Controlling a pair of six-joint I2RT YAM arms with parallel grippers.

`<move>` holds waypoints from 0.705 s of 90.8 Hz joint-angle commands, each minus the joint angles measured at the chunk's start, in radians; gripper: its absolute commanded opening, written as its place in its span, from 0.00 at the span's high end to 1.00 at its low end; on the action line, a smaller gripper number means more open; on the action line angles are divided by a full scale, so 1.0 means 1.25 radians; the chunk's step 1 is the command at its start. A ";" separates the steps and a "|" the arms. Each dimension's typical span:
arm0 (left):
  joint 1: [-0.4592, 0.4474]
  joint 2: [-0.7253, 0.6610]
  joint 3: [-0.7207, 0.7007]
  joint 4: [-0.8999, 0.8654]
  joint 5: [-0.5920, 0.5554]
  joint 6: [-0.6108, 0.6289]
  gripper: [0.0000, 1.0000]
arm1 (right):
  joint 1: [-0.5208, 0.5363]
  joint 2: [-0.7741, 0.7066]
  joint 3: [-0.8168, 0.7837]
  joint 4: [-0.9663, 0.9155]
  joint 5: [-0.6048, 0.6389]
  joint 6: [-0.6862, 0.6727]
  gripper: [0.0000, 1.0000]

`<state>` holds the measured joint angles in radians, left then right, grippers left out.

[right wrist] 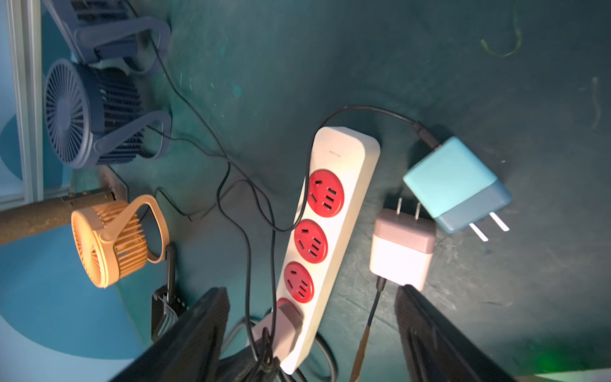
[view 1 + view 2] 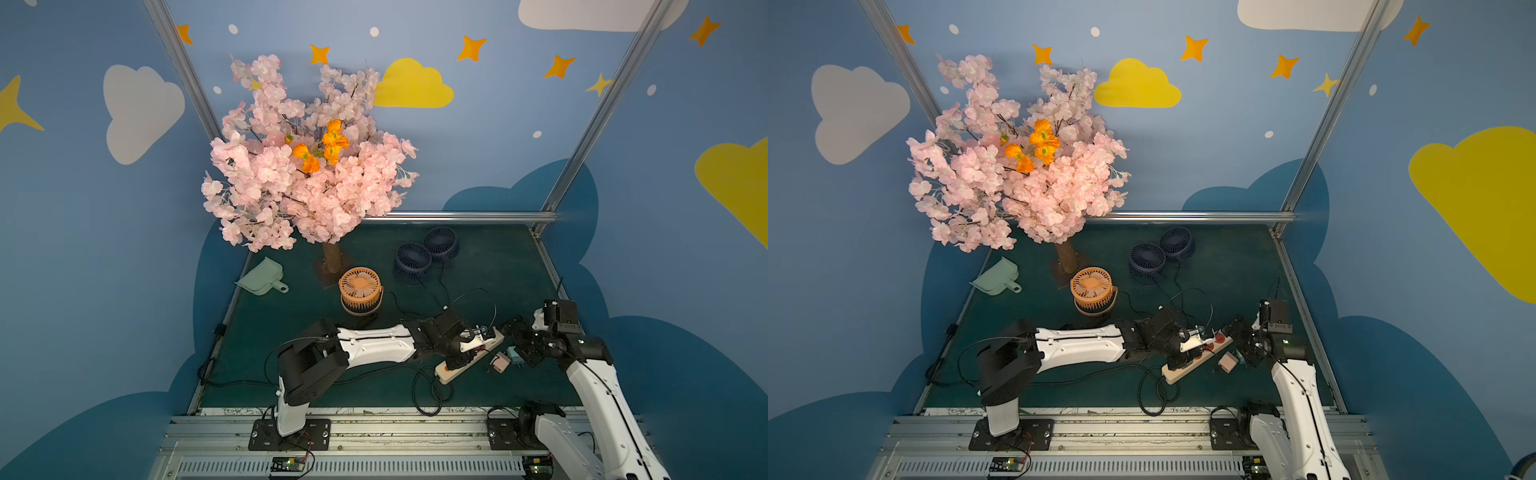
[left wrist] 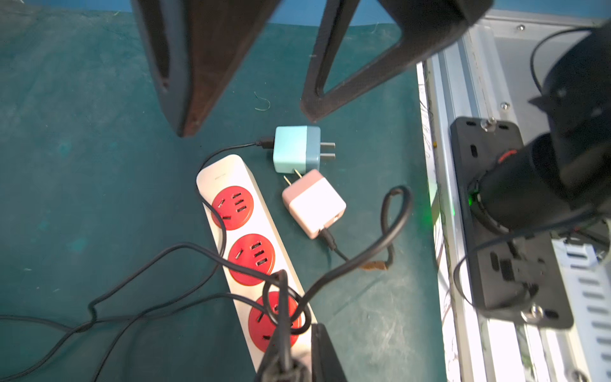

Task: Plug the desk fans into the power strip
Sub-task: Move the socket to the center of the board.

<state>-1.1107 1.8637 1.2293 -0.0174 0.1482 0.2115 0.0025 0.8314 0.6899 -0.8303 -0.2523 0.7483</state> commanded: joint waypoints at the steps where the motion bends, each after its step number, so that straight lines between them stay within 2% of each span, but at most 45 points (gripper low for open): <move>1: 0.038 -0.063 -0.040 -0.006 0.018 0.065 0.97 | 0.052 0.005 0.008 0.020 0.019 0.017 0.18; 17: 0.111 -0.129 -0.088 -0.041 0.042 0.127 0.97 | 0.141 0.040 0.008 0.082 0.033 0.046 0.18; 31: 0.172 -0.167 -0.144 -0.071 0.063 0.156 0.97 | 0.195 0.076 0.022 0.076 0.072 0.066 0.18; 43: 0.176 -0.172 -0.159 -0.051 0.073 0.134 0.97 | 0.232 0.109 0.052 -0.015 0.190 0.091 0.20; 47: 0.176 -0.164 -0.157 -0.045 0.112 0.119 0.96 | 0.241 0.122 0.066 -0.056 0.236 0.112 0.19; 56: 0.175 -0.148 -0.149 -0.041 0.151 0.091 0.93 | 0.272 0.139 0.083 -0.113 0.284 0.163 0.18; 64: 0.176 -0.152 -0.158 -0.030 0.133 0.066 0.81 | 0.317 0.145 0.080 -0.108 0.296 0.185 0.18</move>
<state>-0.8886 1.6718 1.0264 -0.0814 0.2695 0.3462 0.3508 1.0023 0.7700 -0.8860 0.0299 0.9146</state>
